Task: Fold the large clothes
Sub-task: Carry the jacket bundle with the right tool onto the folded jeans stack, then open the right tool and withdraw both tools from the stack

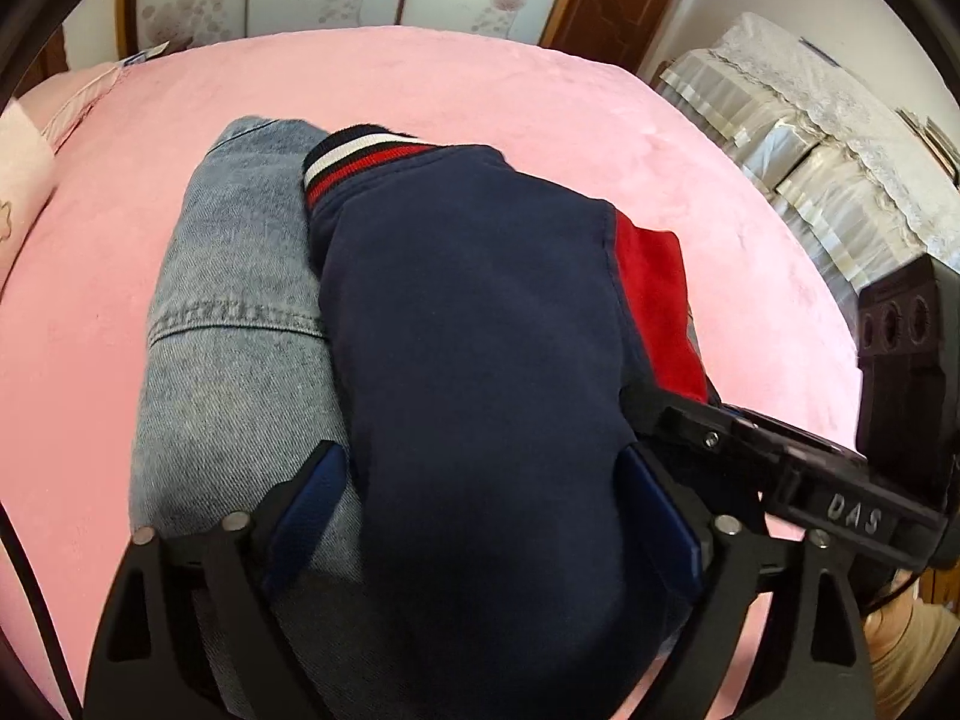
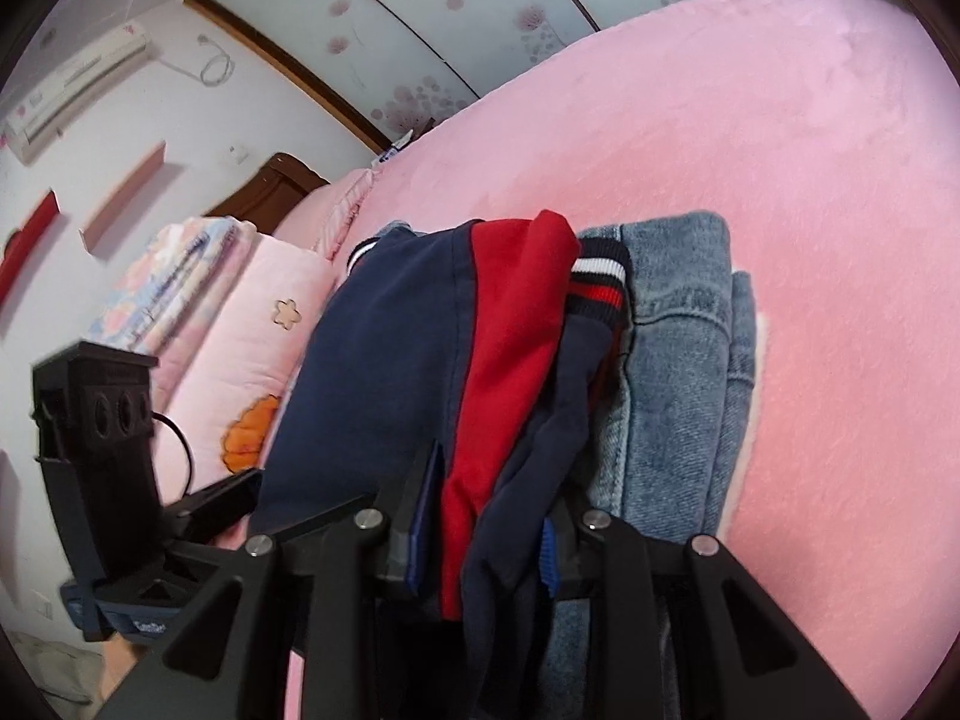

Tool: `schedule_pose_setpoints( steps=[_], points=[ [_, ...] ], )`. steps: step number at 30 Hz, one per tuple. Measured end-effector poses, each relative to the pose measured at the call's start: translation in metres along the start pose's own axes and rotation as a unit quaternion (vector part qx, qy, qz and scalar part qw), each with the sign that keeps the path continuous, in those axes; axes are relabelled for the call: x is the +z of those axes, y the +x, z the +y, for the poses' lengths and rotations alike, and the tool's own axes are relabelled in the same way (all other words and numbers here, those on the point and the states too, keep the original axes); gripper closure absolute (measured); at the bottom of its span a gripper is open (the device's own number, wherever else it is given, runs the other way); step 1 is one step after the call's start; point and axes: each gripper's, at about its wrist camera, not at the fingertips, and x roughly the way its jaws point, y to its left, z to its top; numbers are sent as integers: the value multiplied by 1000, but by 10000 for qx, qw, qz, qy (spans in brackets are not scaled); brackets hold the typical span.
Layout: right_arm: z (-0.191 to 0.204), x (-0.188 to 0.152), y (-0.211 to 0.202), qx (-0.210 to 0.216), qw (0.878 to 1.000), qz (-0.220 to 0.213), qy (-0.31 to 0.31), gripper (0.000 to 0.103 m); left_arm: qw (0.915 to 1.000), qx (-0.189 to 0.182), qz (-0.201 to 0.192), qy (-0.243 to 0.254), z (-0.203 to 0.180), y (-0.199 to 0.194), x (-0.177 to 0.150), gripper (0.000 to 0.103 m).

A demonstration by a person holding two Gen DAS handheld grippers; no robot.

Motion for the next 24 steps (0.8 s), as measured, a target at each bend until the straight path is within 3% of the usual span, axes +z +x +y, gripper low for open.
schedule_pose_setpoints(
  steps=[6,10,15,19,22,24],
  points=[
    [10,-2,-26,-350,9993,64,-119,59,9984,280,62,-485,-10,-15,-12,7],
    [11,-10,-60,-479,9987,44,-168,57,9971,545,29,-524,-31,-40,-31,7],
    [15,-26,-111,-673,9974,51,-238,57,9854,1615,-91,-536,-67,-92,-61,7],
    [19,-48,-155,-832,9959,84,-331,57,9827,1791,-90,-457,-89,-120,-82,7],
    [24,-65,-190,-928,9945,71,-476,57,9756,2134,-30,-509,-114,-146,-105,7],
    [28,-74,-210,-954,9939,72,-556,57,9773,2046,-57,-549,-125,-161,-115,7]
  ],
)
